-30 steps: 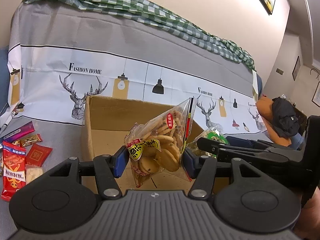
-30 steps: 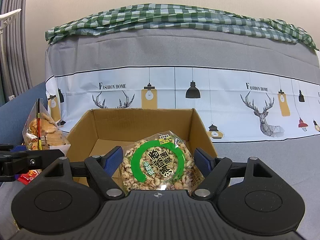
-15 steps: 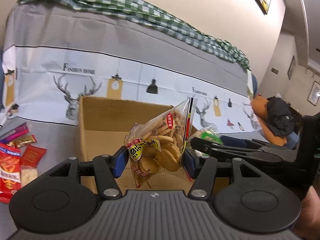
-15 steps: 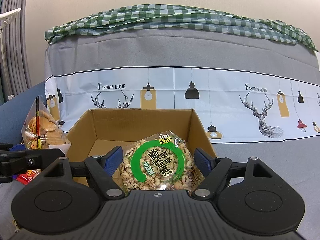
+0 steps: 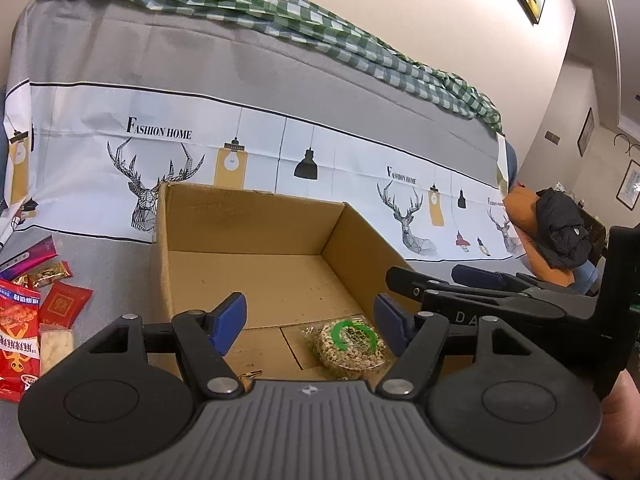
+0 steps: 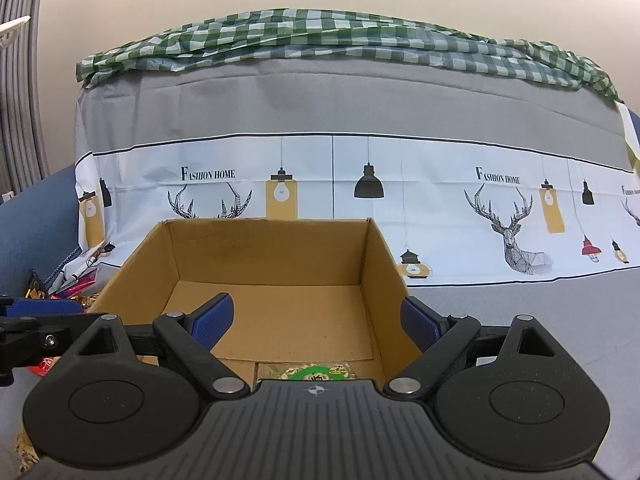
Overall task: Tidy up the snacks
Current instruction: 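Open both tools to drop the peanut and cracker bags into the box, then reach both tools back to the pile over the red packet and rice-cake bar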
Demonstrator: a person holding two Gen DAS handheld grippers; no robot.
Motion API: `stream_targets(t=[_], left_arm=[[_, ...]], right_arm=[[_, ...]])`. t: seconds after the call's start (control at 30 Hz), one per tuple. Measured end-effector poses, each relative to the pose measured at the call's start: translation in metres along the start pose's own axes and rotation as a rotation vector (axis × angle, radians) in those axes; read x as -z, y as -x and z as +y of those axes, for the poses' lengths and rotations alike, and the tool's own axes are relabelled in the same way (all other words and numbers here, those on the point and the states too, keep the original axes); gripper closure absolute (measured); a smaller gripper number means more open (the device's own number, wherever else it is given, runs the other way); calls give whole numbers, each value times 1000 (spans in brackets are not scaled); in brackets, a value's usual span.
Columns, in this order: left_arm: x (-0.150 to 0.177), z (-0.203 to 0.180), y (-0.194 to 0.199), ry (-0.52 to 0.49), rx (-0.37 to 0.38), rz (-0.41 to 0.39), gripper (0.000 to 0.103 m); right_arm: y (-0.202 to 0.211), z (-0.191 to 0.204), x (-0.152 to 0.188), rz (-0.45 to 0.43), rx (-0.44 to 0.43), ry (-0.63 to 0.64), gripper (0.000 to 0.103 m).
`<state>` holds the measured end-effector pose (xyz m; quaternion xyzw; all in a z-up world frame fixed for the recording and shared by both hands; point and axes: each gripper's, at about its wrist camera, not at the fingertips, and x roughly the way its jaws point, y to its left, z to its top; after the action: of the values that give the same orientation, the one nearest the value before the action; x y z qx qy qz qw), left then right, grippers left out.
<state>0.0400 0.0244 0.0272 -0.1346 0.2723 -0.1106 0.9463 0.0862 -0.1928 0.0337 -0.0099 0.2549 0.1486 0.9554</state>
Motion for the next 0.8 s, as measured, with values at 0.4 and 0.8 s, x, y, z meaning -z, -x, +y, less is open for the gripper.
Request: stream_targets(t=[0.4,0.8], left_arm=[[0,-1,1,0,-10,6,30],[0,19,36,-16,-33,33,83]], right_arm=[[0,5,1,0,4,21,13],[-5,25,-2,19,-43,-37,57]])
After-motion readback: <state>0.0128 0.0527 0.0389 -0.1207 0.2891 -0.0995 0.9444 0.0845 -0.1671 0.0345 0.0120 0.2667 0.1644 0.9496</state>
